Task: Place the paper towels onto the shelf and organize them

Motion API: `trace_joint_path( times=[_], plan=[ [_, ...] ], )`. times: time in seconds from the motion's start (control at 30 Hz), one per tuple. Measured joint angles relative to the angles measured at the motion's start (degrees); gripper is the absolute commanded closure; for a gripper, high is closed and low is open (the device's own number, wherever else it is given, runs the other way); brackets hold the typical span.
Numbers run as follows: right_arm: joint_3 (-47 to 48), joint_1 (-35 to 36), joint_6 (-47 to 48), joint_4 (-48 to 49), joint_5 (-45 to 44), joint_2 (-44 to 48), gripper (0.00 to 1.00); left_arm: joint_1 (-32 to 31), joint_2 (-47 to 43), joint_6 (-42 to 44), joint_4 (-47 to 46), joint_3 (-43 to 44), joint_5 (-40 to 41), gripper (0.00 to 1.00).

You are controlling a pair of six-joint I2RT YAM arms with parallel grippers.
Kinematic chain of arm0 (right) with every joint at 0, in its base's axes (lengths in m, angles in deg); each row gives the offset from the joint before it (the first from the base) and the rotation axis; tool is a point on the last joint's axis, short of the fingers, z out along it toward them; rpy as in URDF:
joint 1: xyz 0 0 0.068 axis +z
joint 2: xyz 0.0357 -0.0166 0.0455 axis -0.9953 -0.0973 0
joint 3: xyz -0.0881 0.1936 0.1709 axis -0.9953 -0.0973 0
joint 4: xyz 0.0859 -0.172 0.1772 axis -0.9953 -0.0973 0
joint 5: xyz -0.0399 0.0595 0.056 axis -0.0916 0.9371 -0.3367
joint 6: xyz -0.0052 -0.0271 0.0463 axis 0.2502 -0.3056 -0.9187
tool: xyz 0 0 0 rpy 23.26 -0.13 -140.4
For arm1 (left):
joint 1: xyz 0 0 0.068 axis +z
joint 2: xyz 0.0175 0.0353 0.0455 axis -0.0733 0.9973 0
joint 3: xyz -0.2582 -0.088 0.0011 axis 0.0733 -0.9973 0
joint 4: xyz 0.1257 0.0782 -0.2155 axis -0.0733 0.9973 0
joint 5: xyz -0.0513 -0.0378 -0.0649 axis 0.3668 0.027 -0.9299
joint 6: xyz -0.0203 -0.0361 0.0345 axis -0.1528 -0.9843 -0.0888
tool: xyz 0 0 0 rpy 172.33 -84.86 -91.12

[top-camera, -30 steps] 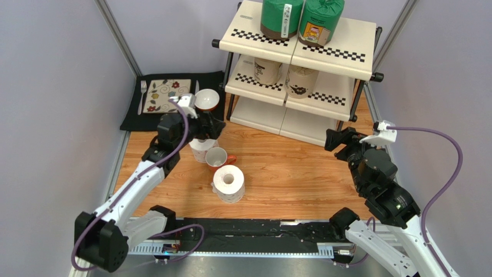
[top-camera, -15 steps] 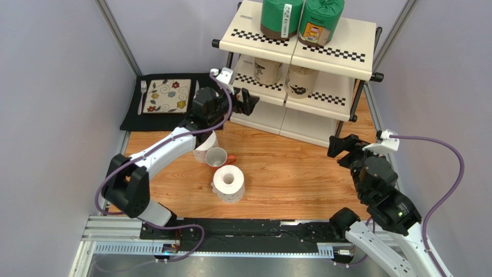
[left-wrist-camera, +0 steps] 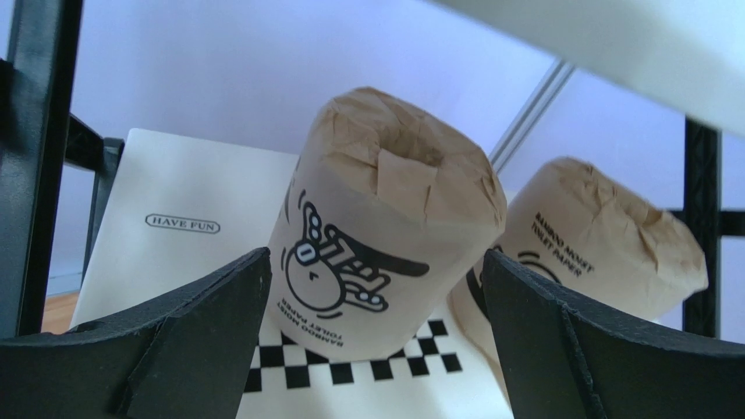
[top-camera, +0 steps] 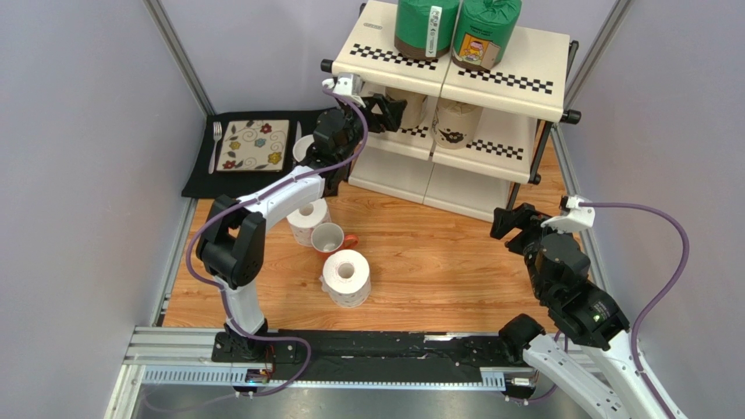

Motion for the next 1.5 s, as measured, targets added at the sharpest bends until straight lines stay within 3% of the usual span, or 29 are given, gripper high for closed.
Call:
trace_joint_path(
  times=[0.33,0.6,0.87,1.5],
  plan=[
    [-0.04,0.00,0.02,0.04,-0.02,-0.02,0.22,0.00,1.16,-9.68,-13.46,-2.89,8.26,0.01],
    [-0.09,0.00,0.04,0.02,-0.02,0.20,0.20,0.02,5.31,-15.13,-19.04,-2.08,12.02,0.01],
    [-0.42,0.00,0.59,0.09,-1.01,0.76,0.19,0.02,11.78,-20.15,-21.11,3.04,13.57,0.01],
    [-1.07,0.00,1.79,0.17,-2.05,0.76,0.18,0.13,16.94,-24.87,-21.62,12.31,15.72,0.01]
  ],
)
